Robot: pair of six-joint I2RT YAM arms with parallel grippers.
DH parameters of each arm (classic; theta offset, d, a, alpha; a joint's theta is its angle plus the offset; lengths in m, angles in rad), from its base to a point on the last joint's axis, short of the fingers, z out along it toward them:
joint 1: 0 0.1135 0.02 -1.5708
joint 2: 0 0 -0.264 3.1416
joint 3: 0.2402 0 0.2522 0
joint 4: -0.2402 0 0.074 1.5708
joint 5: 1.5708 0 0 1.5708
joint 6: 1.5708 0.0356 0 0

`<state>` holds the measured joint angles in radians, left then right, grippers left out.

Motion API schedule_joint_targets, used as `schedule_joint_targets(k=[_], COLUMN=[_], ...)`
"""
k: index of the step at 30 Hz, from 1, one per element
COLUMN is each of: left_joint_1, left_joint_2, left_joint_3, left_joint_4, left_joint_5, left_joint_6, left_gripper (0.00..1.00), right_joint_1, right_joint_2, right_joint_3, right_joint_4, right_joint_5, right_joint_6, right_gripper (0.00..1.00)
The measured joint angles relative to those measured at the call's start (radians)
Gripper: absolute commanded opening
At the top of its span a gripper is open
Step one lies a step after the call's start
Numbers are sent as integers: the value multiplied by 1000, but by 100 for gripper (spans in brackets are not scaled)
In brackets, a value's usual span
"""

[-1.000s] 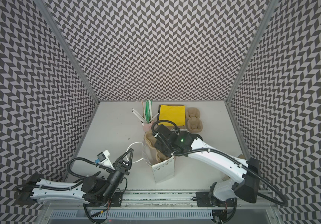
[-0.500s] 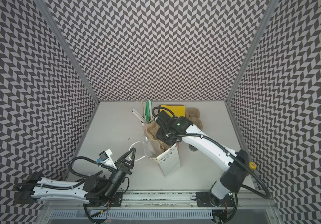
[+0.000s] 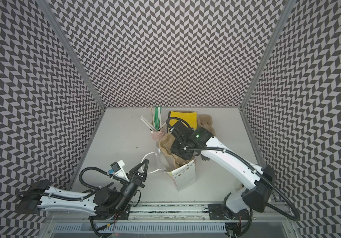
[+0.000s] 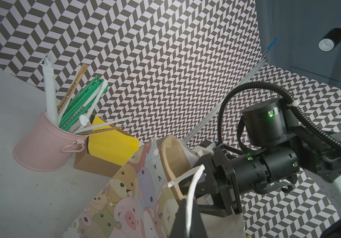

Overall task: Pack the takeout coffee
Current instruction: 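Push the carrier deeper into the bag with the right gripper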

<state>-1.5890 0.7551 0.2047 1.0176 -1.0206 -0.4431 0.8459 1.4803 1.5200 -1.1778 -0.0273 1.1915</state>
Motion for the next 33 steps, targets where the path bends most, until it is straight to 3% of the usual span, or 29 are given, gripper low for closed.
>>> schedule_joint_targets(k=[33], left_joint_1=[-2], left_joint_2=[58], left_joint_3=[58], left_joint_4=[29], left_joint_5=[-28], left_joint_6=[58], left_gripper=[0], right_joint_1=[-5], right_joint_2=[33], right_joint_3=[-2], right_joint_4=[-60], right_joint_5=[-16], right_joint_6=[-103], right_gripper=[43])
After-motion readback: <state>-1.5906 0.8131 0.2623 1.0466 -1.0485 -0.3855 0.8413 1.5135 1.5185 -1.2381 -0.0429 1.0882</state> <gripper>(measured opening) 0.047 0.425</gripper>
